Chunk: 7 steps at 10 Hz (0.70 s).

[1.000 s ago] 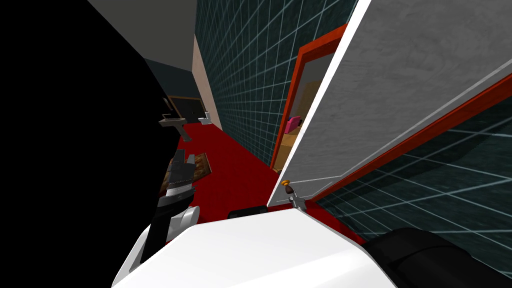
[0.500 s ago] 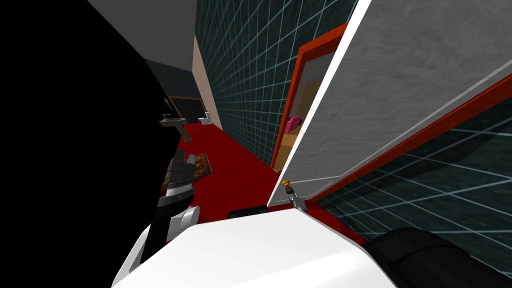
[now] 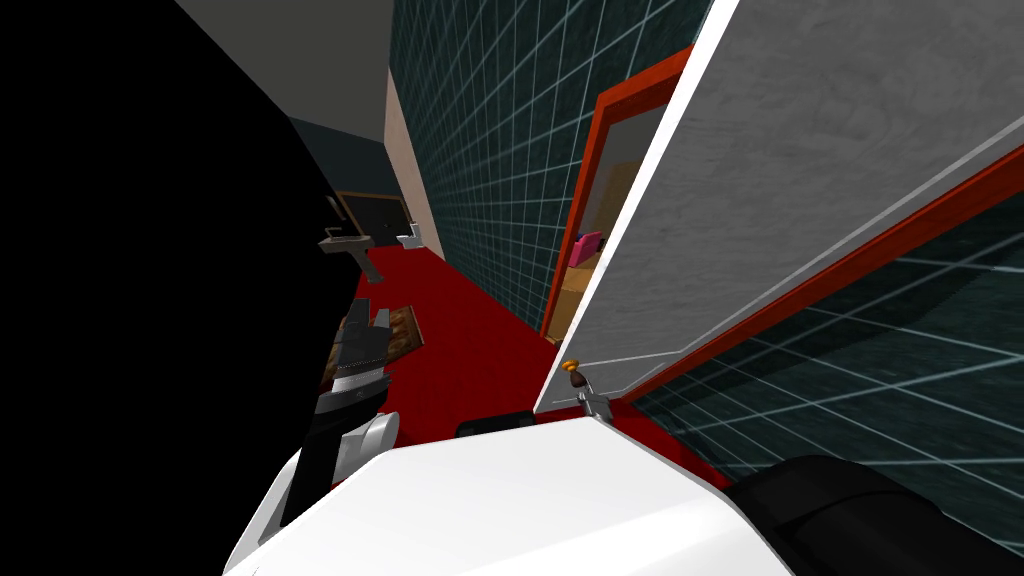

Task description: Pull the door open

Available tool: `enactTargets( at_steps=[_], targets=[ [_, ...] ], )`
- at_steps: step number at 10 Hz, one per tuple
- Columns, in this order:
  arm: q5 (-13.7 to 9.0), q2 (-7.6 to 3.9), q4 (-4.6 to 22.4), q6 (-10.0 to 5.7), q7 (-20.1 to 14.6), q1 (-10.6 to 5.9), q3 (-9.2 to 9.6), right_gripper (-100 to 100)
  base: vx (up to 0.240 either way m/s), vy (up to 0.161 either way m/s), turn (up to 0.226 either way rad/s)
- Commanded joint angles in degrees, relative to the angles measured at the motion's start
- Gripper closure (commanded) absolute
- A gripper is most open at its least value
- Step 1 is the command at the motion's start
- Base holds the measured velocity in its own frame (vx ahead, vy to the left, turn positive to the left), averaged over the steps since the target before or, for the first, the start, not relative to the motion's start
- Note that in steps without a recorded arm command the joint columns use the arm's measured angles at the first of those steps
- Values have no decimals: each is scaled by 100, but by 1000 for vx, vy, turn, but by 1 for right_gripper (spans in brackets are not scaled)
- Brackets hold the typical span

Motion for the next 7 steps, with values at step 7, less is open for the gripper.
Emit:
enactTargets(
  at_steps=[7],
  targets=[
    [90,79,-66,-42,-33,7,165,-100,-1,5,3]
  ],
)
